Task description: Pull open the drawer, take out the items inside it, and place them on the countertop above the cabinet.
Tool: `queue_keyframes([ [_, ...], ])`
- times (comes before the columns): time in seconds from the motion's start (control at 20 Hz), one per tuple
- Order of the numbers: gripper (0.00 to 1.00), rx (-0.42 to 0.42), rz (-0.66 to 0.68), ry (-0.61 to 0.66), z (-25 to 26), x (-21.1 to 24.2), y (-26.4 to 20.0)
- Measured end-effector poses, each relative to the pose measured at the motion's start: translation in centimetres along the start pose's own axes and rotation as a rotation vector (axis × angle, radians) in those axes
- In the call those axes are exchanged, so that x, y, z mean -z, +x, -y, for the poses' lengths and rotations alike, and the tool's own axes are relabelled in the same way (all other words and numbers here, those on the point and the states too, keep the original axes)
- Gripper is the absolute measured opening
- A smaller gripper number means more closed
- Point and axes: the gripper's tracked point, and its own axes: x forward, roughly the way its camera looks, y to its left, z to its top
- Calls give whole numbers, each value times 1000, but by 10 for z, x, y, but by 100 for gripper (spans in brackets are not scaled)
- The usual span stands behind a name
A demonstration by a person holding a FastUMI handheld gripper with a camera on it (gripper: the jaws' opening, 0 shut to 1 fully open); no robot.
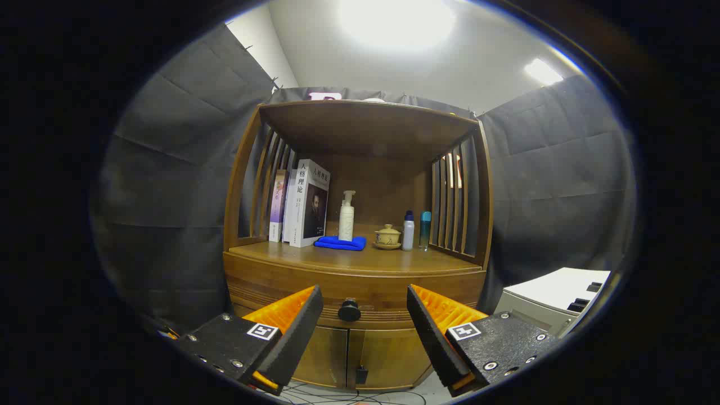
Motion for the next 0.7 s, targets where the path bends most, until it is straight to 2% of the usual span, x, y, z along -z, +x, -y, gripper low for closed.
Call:
queue_keyframes([
  [0.7,94,1,-9,5,2,2,-1],
])
